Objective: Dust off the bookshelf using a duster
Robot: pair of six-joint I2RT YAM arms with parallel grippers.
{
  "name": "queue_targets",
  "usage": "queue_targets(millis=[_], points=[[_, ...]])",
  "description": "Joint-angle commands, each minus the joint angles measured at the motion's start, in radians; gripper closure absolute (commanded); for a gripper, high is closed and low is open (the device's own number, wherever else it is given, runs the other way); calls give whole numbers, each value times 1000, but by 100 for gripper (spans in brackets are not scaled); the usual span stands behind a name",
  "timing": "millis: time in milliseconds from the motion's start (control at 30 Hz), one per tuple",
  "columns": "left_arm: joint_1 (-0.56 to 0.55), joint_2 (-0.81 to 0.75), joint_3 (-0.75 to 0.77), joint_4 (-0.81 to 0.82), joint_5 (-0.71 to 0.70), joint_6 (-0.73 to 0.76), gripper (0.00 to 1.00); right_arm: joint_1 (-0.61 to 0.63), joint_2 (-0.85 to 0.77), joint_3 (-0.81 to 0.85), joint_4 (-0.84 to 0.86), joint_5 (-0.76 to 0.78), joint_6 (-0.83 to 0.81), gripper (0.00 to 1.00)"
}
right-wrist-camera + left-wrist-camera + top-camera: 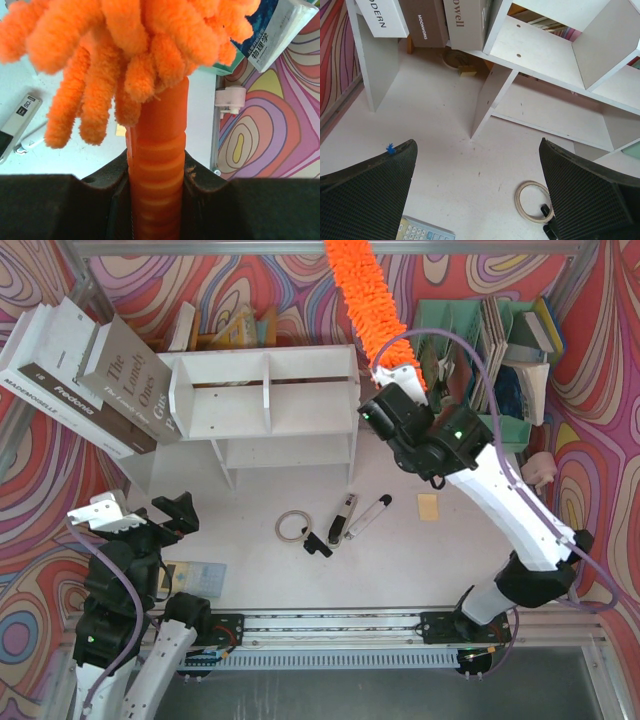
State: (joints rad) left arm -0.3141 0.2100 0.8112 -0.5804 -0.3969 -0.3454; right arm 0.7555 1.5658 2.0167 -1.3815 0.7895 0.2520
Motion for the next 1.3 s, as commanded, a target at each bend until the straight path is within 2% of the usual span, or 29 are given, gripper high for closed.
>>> queue_targets(millis=[0,233,533,900,1267], points=[[7,1,-12,27,9,-9,2,1,-47,36,-36,11,48,100],[7,4,-11,25,10,-10,2,1,-56,-57,-28,-120,74,100],[7,2,-12,25,10,-10,2,1,-52,-109,-16,-183,65,100],[9,2,-12,25,12,-10,2,-9,-51,-163,-36,-88,104,100],[9,-2,-12,27,12,-12,2,-99,-107,-167,-9,12,127,100]])
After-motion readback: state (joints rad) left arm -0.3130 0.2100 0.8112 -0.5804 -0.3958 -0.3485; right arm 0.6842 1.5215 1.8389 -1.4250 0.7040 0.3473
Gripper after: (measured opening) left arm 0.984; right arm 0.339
